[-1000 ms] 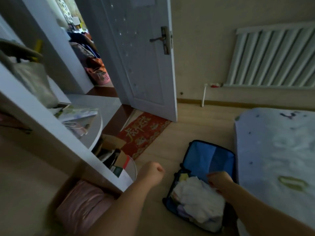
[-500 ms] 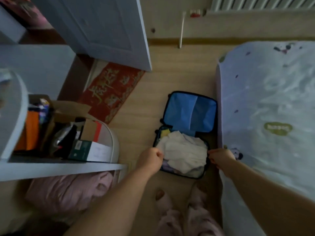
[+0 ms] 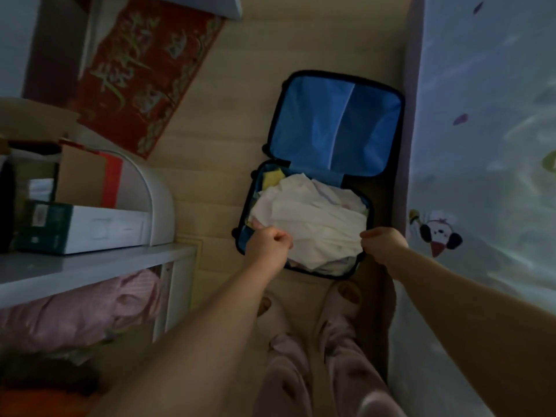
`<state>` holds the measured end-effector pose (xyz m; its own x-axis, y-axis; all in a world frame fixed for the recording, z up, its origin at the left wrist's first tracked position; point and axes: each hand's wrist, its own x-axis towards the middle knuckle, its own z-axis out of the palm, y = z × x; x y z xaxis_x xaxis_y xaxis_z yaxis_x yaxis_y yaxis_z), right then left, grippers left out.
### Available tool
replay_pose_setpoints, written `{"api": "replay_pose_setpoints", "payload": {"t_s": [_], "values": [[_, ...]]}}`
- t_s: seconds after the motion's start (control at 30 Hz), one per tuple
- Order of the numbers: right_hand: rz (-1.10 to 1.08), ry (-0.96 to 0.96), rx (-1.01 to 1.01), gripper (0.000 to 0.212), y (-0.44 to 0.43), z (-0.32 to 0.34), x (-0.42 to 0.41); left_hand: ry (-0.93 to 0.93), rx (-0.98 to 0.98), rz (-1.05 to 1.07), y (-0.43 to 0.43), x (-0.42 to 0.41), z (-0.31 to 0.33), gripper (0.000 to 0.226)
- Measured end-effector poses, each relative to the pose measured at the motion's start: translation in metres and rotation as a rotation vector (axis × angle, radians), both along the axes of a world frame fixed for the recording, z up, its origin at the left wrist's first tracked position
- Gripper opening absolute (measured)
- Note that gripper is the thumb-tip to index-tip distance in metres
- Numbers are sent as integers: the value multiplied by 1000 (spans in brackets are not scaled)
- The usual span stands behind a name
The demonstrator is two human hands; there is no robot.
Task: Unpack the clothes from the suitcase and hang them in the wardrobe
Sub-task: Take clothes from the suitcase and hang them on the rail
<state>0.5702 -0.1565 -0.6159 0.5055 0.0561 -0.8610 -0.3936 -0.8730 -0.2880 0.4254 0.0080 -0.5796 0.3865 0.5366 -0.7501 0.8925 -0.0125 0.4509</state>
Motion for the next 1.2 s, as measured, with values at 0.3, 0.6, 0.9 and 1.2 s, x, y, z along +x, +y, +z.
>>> {"api": "replay_pose_setpoints", "payload": {"t_s": [0.3,0.6,0.9,1.2], "values": [[76,18,-143,58,-1,-97,3,-14,-121,127,-2,5,-100,24],[-51,49,-183,62,13,-148,-4,4,-176,165,0,-18,-146,12],[153,-98,-62,37,35,-81,-22,53,-115,82,14,-24,-89,16],[113,-254,151,39,84,42,-39,46,-30,0,37,-11,21,17]]}}
